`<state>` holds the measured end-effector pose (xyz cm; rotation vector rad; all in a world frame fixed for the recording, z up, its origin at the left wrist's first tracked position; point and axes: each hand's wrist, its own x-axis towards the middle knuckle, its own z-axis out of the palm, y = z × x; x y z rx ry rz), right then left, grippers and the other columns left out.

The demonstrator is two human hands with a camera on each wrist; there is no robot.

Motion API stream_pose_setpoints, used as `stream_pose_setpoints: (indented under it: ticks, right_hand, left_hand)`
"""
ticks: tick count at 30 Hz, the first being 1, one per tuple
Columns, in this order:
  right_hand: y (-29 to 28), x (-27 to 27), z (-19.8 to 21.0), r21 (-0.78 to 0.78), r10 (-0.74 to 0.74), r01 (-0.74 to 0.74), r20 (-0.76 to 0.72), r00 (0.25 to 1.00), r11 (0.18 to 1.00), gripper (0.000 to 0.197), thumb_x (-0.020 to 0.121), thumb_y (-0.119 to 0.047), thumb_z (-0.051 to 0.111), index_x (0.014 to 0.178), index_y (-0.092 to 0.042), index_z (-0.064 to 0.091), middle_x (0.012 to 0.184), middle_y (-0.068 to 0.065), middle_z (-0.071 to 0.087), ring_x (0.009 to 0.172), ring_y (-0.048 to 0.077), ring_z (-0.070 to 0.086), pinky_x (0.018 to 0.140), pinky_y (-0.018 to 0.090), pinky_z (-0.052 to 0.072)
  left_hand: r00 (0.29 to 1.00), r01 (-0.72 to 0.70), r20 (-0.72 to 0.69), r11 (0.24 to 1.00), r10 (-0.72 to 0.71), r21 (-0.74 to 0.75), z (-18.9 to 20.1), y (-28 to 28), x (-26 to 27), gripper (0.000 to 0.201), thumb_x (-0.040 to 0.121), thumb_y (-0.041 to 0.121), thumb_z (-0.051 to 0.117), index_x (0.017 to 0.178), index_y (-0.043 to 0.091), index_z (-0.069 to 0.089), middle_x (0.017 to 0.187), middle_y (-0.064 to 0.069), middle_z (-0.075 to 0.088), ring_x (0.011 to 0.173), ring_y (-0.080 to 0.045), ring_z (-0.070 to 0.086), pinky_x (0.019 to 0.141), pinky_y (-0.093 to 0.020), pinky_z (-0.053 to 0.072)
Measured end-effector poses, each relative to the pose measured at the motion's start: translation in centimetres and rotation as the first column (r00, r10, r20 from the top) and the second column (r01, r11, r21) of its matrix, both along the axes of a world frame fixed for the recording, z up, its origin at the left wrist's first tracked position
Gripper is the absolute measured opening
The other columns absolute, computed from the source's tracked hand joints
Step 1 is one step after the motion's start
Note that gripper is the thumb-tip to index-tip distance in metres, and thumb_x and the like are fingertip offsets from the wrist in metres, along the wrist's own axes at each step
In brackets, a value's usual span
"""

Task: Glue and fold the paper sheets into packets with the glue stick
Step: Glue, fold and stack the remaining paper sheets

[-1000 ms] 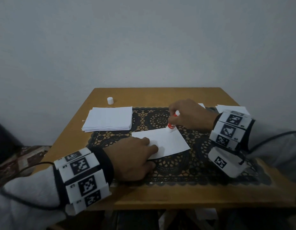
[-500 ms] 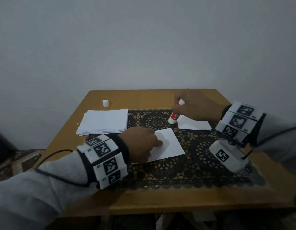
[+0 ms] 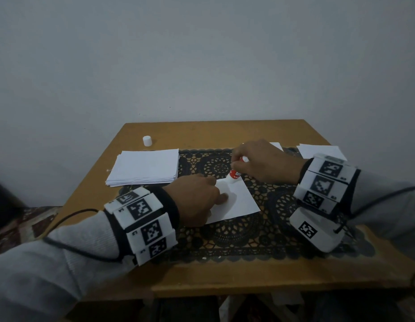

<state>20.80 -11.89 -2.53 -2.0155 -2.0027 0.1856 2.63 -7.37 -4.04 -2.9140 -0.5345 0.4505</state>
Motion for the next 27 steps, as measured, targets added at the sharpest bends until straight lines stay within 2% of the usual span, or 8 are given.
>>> stream_pose_setpoints:
  ticks: [10,12,16,20,23,27]
  right_hand:
    - [-2.0,-0.3,0.0,-0.033,0.063,-0.062,0.011,0.998,0.998,0.022,0.090,-0.020,0.058,0.076,-0.008,0.069,0.080,0.001,0.069,0.073,0.021,0.062,0.072,0.045,0.051]
    - [-2.8,-0.3,0.2,-0.047,0.061,-0.061,0.003,0.998,0.997,0.022,0.090,-0.021,0.058,0.075,-0.010,0.069,0.080,-0.001,0.069,0.072,0.018,0.062,0.070,0.041,0.051]
    - [-4.7,-0.5,0.6,-0.092,0.057,-0.059,-0.024,0.998,0.994,0.022,0.092,-0.022,0.058,0.078,-0.013,0.072,0.083,-0.006,0.070,0.074,0.009,0.061,0.068,0.026,0.048]
    - [-6.0,-0.5,0.6,-0.103,0.044,-0.051,-0.066,0.997,0.993,0.022,0.091,-0.020,0.058,0.075,-0.014,0.070,0.081,-0.006,0.070,0.074,0.011,0.062,0.074,0.034,0.051]
    - [-6.1,0.0,0.6,-0.118,0.040,-0.050,-0.086,0.995,0.992,0.023,0.091,-0.021,0.057,0.074,-0.013,0.070,0.082,-0.005,0.070,0.077,0.013,0.062,0.078,0.039,0.051]
    - [-6.4,0.8,0.8,-0.108,0.016,-0.035,-0.167,0.986,0.994,0.025,0.092,-0.021,0.056,0.074,-0.015,0.072,0.080,-0.006,0.070,0.079,0.013,0.062,0.079,0.039,0.051]
  left_hand:
    - [1.000,-0.007,0.002,1.000,0.007,0.003,0.0,-0.2,-0.2,0.058,0.095,0.032,0.051,0.149,0.029,0.028,0.123,-0.010,0.044,0.112,-0.026,0.045,0.086,-0.035,0.046]
    - [1.000,-0.010,0.007,1.000,0.010,-0.003,-0.1,-0.3,-0.2,0.058,0.095,0.032,0.051,0.149,0.030,0.028,0.122,-0.009,0.044,0.112,-0.026,0.045,0.086,-0.035,0.046]
    - [0.998,-0.042,0.042,0.998,0.044,-0.046,-0.2,-0.1,-0.3,0.057,0.095,0.031,0.052,0.148,0.033,0.030,0.122,-0.008,0.043,0.114,-0.025,0.044,0.090,-0.036,0.046]
    - [0.980,-0.102,0.152,0.979,0.130,-0.178,-0.4,0.2,-0.1,0.051,0.092,0.036,0.058,0.140,0.035,0.043,0.120,-0.003,0.042,0.115,-0.023,0.042,0.097,-0.037,0.042]
    - [0.967,-0.161,0.156,0.961,0.199,-0.226,-0.4,0.6,0.5,0.050,0.085,0.045,0.064,0.131,0.035,0.046,0.127,-0.004,0.039,0.118,-0.024,0.039,0.100,-0.040,0.041]
    - [0.957,-0.249,0.084,0.935,0.277,-0.253,-0.1,1.7,1.2,0.069,0.076,0.053,0.071,0.132,0.028,0.039,0.131,-0.005,0.039,0.122,-0.025,0.036,0.100,-0.042,0.040]
